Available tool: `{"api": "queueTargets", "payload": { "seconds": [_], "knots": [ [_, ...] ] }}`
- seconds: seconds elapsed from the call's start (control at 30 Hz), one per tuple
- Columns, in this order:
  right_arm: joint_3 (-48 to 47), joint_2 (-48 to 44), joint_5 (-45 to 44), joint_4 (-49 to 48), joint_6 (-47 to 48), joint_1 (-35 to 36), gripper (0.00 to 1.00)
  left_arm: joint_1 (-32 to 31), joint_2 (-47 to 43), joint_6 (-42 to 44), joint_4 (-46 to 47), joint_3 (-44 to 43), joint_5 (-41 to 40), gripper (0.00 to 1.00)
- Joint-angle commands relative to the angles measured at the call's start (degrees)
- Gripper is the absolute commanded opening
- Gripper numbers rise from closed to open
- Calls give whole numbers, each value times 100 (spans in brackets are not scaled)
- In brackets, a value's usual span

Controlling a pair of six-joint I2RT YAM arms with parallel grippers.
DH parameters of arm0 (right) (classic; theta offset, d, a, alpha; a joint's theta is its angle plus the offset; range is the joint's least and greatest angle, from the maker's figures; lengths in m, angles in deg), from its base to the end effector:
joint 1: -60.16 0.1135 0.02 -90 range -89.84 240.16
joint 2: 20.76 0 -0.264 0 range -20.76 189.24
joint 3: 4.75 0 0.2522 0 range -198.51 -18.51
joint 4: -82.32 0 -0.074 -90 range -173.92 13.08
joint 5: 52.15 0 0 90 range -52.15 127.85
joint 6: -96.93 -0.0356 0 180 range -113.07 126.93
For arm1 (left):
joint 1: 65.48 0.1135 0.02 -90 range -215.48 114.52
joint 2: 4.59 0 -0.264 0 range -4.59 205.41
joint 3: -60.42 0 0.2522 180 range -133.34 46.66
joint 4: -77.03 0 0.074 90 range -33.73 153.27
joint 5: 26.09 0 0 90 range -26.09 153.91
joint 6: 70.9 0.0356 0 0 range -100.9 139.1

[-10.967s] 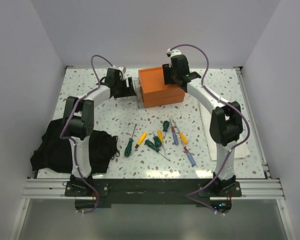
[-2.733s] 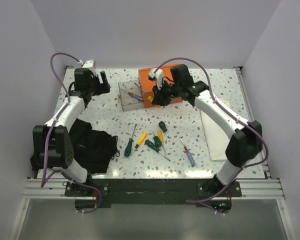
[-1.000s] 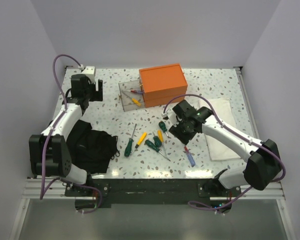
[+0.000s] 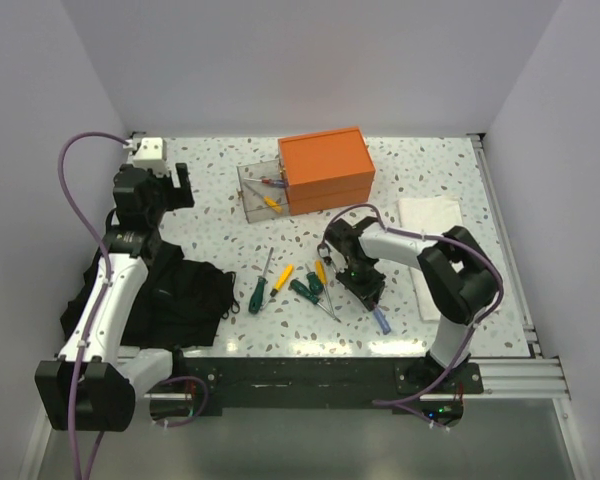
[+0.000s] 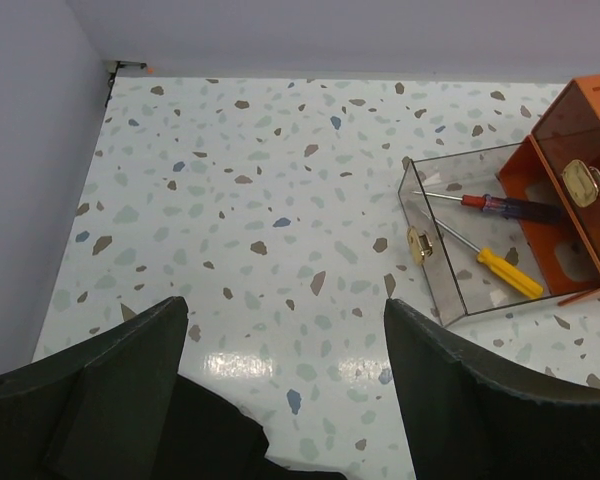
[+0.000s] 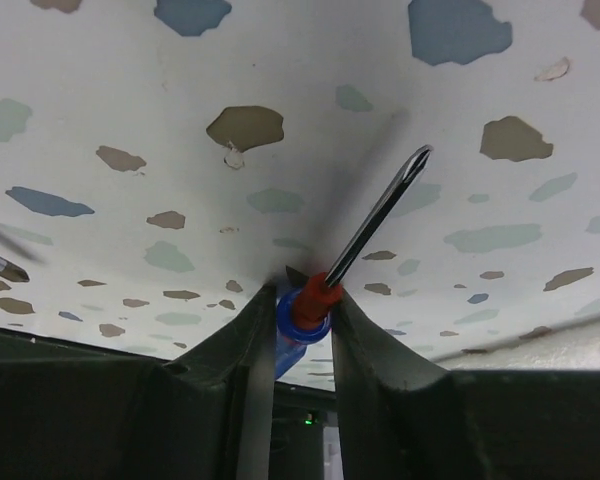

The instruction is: Sort the tools into containers

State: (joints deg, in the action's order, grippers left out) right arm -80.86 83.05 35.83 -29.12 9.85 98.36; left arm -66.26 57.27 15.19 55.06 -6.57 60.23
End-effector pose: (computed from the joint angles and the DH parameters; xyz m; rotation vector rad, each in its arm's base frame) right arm 0.2321 0.1811 0.1437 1.0726 -2.8514 0.1017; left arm 0.2515 -0.0011 0.3371 -0.0953 1.8616 0.0032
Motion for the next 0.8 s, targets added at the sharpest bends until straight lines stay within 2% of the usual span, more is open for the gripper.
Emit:
{"api": "queueTargets", "payload": {
  "seconds": [0.0,0.07,0.1,0.17,0.23,0.3,0.37,0.43,0.5,0.53,0.57,0.77],
  "knots": [
    [12,26,-140,-23,15,-14,15,25,45,-137,443,-73,17,85],
    [-49,-167,-114,30,138,-5,2,25,62,-181,539,-99,104,85],
    [-110,-290,-45,135,200,-5,0,25,62,-199,574,-117,122,85],
    [-329,-693,280,319,305,-14,0,34,54,-269,618,-196,105,85],
    [-891,-949,1032,566,525,4,0,34,1,-304,688,-231,70,85],
    [-1513,-1151,1274,610,587,47,0,34,-60,-339,724,-214,78,85],
    [-1955,-1179,1815,383,543,56,0,51,-8,-435,672,-310,96,85],
    [-2535,-1091,1846,-380,368,135,0,78,36,-532,566,-398,201,85],
    [-3202,-820,1741,-1064,358,170,0,78,106,-559,531,-398,245,84],
    [-3492,-392,1636,-1199,359,214,0,78,132,-550,470,-425,254,84],
    [-4147,-144,1530,-1296,332,232,0,243,194,-585,417,-442,254,84],
    [-6688,1877,1091,-1560,640,373,0,297,256,-629,390,-302,324,83]
  ]
}}
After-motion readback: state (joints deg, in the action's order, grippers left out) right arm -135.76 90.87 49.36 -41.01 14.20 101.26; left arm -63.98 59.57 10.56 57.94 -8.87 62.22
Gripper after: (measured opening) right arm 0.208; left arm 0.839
